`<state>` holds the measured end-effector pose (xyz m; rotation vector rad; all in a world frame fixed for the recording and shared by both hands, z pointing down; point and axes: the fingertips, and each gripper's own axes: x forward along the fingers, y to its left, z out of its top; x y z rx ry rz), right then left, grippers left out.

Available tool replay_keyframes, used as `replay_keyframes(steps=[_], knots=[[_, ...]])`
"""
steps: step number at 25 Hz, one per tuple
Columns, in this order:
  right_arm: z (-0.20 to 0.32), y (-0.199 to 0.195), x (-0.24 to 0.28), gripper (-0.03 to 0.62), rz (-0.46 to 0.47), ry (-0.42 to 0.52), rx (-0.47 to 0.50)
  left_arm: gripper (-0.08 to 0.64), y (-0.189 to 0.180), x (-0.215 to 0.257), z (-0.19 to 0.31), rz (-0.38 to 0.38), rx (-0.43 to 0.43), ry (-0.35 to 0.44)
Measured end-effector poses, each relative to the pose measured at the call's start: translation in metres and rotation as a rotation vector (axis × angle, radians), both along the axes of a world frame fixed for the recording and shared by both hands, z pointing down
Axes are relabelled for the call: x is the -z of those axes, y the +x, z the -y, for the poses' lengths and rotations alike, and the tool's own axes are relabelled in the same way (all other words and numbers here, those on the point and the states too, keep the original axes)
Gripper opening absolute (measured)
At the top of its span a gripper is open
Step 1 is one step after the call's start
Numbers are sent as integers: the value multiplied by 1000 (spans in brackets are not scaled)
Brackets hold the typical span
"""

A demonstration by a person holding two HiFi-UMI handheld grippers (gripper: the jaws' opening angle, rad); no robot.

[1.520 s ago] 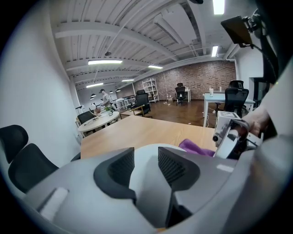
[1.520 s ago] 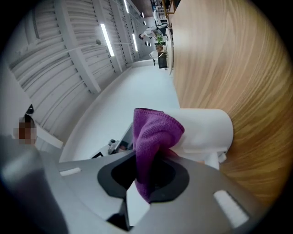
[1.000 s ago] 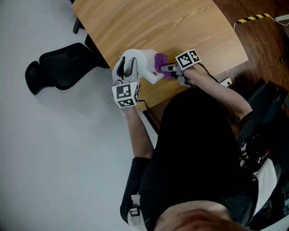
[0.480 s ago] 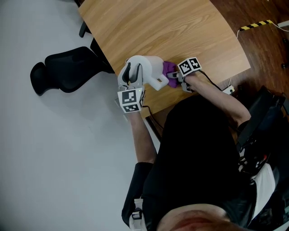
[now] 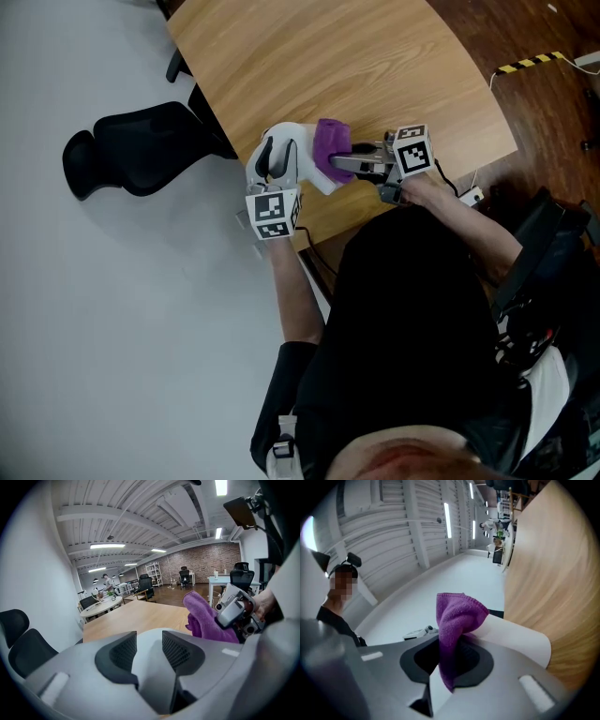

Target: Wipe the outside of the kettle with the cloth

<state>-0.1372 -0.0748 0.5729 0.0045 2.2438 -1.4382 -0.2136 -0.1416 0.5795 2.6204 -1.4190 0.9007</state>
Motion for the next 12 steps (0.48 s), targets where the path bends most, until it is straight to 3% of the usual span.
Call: replay_keyframes(steps=[3,5,12], knots=[[-4,-26,-26,55,-73,32,54,144,-2,-3,-1,6,5,4],[-6,-26,-49,54,-86,-25,65,144,2,-7,-4,5,-1,1],[-10,-38,-156,55,-349,-161,128,144,2,-10,-7,17,-6,6]])
